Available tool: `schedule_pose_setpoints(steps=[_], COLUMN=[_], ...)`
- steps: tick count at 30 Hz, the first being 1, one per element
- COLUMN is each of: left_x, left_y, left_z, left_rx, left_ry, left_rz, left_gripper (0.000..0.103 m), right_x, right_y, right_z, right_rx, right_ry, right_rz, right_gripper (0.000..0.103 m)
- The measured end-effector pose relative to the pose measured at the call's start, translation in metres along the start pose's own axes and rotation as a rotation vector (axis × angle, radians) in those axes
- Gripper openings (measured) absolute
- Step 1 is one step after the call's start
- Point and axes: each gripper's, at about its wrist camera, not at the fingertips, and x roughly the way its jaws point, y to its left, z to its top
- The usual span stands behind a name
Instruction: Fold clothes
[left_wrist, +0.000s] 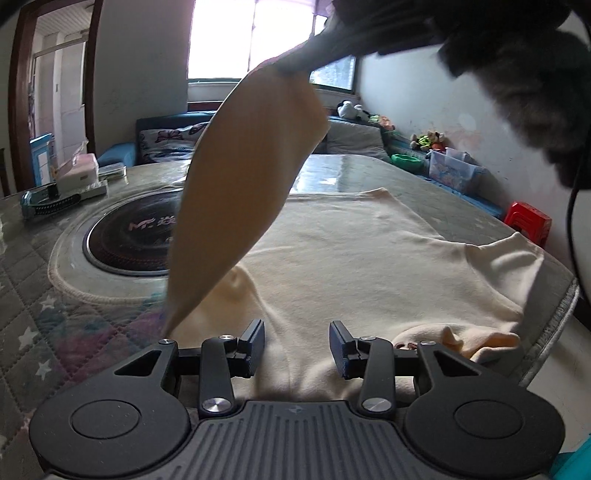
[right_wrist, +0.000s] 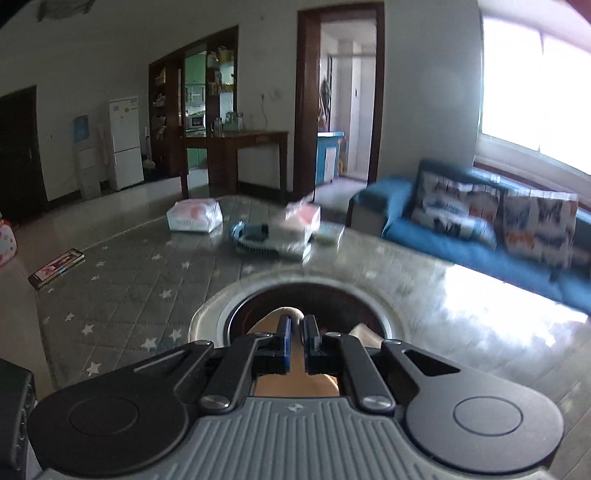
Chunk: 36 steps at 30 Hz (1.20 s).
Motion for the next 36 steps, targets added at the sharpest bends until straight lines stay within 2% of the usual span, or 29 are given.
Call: schedule_pose_setpoints(steps=[5,8,15,22,25,29,36], left_x=[-0.003,-0.005,-0.011,-0.018,-0.022,-0.032,-0.033], left_y=[0.0,0.0,0.001,0.003,0.005,0.006,0.014], left_z=[-0.004,-0.005,-0.008,-0.01,-0.011,-0.014,-0.013], left_rx=[-0.007,-0.015,-0.034,-0.054,-0.042,0.001,0.015], left_ry=[0.012,0.016,0.026,0.037,0.041,0.034,0.03], left_rz=[0.061,0.096,0.118,0.141,0.128,0.108,0.132], left_gripper=[0.045,0.045,0.045,0.045,0.045,0.045,0.045], right_x=[-0.022,-0.031,-0.04,-0.033,-0.028,-0.019,-0.023], right_y=[0.002,0.0,-0.018,-0.038,-0.046,-0.053,-0.059], right_z=[0.012,0.007,-0.021,-0.064,-0.078,-0.092,-0.095], right_rx=[-0.039,-0.035,0.034,0.147,0.194,0.229,0.248], right_ry=[-0.028,-0.02,0.062,0.187,0.225,0.254,0.248], right_rz=[-0.035,-0.05,-0.098,-0.129,-0.136,-0.14,-0.141], right_gripper=[0.005,0.005,0.005,0.005,0.005,0.005,0.005])
